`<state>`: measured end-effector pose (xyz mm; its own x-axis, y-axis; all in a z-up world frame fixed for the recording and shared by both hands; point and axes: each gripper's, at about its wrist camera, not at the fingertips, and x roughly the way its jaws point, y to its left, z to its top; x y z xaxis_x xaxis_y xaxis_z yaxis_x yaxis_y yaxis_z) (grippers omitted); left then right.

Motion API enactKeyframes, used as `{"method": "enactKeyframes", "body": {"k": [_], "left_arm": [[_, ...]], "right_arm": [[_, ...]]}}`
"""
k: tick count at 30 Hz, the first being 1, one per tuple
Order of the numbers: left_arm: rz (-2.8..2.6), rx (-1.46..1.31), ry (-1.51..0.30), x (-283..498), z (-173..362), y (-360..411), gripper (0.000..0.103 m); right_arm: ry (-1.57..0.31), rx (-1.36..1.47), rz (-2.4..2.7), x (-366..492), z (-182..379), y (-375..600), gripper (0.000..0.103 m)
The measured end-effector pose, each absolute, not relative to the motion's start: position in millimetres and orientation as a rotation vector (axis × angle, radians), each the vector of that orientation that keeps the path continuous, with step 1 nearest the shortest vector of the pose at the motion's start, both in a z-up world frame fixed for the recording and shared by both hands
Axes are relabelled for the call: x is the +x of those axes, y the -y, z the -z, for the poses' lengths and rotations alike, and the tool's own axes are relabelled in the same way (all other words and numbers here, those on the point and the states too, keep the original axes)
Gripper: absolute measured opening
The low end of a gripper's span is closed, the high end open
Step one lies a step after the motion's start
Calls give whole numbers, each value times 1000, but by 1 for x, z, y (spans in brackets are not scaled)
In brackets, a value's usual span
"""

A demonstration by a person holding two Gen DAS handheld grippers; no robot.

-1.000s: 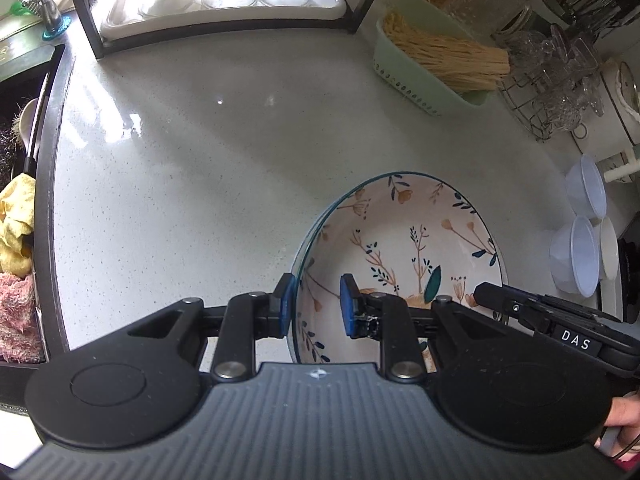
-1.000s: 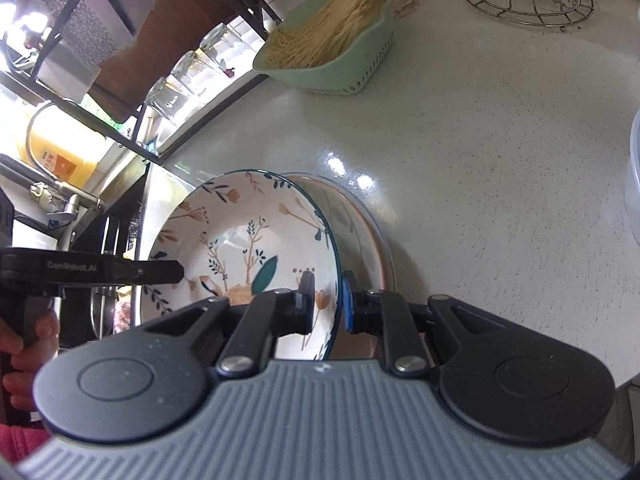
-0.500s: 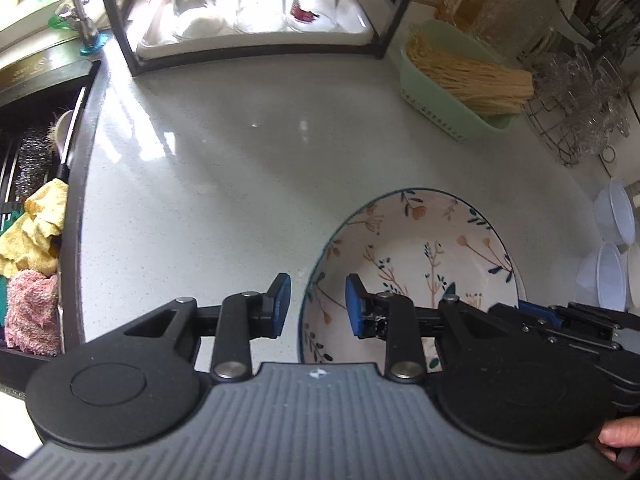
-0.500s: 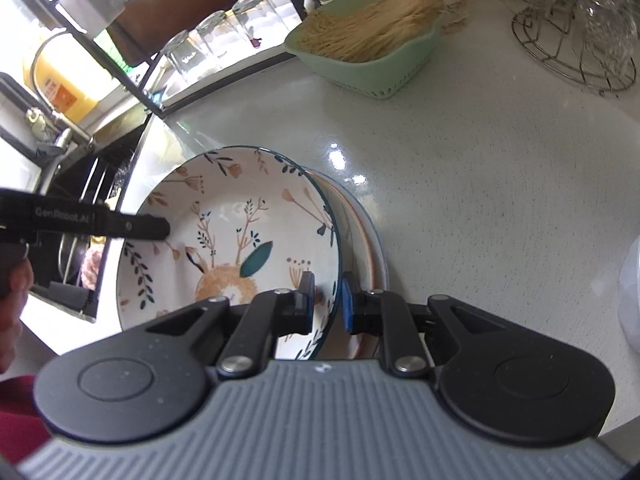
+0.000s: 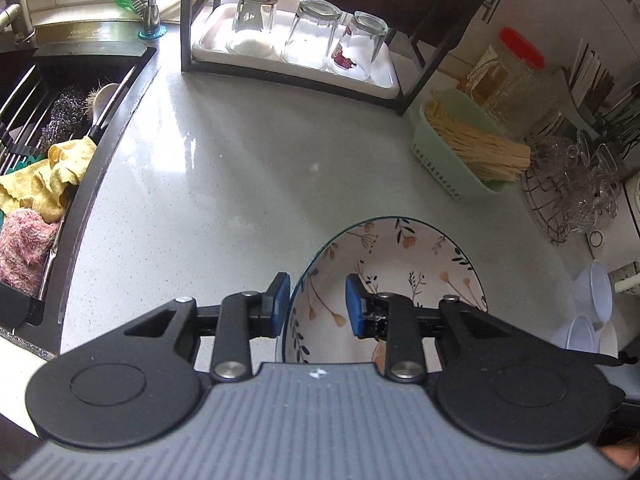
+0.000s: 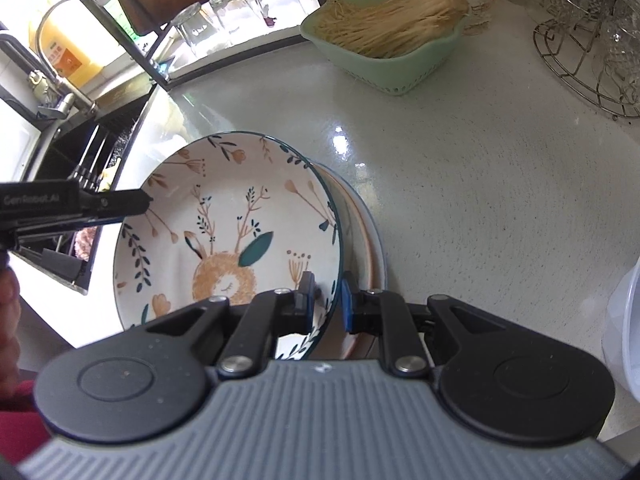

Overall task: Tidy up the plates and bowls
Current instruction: 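Lower the deer-pattern plate onto the stack and open both grippers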

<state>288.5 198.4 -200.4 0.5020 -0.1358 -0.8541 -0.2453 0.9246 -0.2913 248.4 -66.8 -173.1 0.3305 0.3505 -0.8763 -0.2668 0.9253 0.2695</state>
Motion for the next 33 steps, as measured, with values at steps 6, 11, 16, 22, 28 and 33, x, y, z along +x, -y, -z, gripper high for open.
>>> {"method": "enactKeyframes", "body": {"k": [6, 11, 16, 22, 28, 33], "left_arm": [[-48, -416, -1006, 281, 194, -200, 34], [-5, -395, -993, 280, 188, -189, 34], [26, -368, -1013, 280, 186, -179, 34], [68, -278, -1048, 287, 178, -160, 34], [76, -228, -1015, 297, 152, -142, 34], [69, -221, -970, 300, 128, -127, 34]], "right_arm": [[-1158, 81, -382, 250, 166, 67, 16], [-1121, 80, -361, 246, 158, 71, 16], [-1042, 57, -320, 237, 149, 78, 19], [-977, 104, -307, 231, 144, 85, 19], [-886, 161, -287, 224, 120, 101, 19], [-827, 174, -272, 215, 100, 117, 19]]}}
